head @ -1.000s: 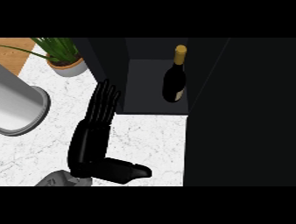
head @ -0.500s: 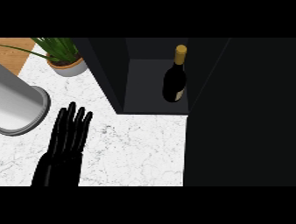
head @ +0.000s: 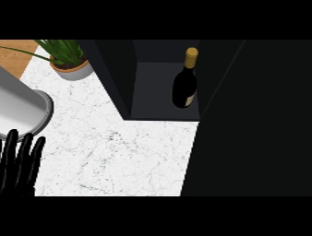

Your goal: Pick up the wine, place it into the cabinet and close the cabinet

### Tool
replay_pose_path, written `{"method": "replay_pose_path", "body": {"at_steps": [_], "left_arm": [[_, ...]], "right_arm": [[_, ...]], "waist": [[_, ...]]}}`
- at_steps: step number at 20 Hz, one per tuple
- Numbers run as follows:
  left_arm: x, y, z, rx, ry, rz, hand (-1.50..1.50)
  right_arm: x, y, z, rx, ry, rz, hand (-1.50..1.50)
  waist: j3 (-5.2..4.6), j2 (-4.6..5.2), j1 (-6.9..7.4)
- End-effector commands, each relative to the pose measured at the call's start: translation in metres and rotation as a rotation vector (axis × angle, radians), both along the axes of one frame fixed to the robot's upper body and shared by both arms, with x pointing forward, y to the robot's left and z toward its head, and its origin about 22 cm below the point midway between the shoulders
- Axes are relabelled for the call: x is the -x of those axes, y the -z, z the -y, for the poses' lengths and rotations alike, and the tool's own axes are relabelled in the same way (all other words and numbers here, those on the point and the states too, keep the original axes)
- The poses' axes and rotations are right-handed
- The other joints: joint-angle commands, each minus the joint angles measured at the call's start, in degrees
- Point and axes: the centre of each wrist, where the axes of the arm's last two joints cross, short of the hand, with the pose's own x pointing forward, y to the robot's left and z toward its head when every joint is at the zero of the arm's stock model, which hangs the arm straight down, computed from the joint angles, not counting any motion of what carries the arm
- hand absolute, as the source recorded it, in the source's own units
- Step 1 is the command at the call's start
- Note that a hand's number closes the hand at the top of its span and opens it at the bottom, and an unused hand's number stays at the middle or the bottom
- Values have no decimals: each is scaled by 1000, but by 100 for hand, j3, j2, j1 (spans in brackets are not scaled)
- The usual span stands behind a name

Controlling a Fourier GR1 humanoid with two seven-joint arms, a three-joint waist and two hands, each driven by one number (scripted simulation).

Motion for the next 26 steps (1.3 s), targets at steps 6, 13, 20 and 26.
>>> {"method": "replay_pose_path", "body": {"at_steps": [6,13,20,26], "left_arm": [[33,-12,-62,-8,-26,16,-150],[41,-20,-88,-17,-42,25,-150],[50,-31,-105,-13,27,27,-150],[48,-23,-119,1,-4,23,-150]], "right_arm": [[27,-27,-40,-45,-60,7,150],[20,-35,-101,2,-66,113,150],[-18,-49,-148,24,8,152,150],[-52,-59,-185,53,75,174,150]], "waist": [[-15,-29,74],[-11,-20,68],[-9,5,178],[-4,12,81]]}}
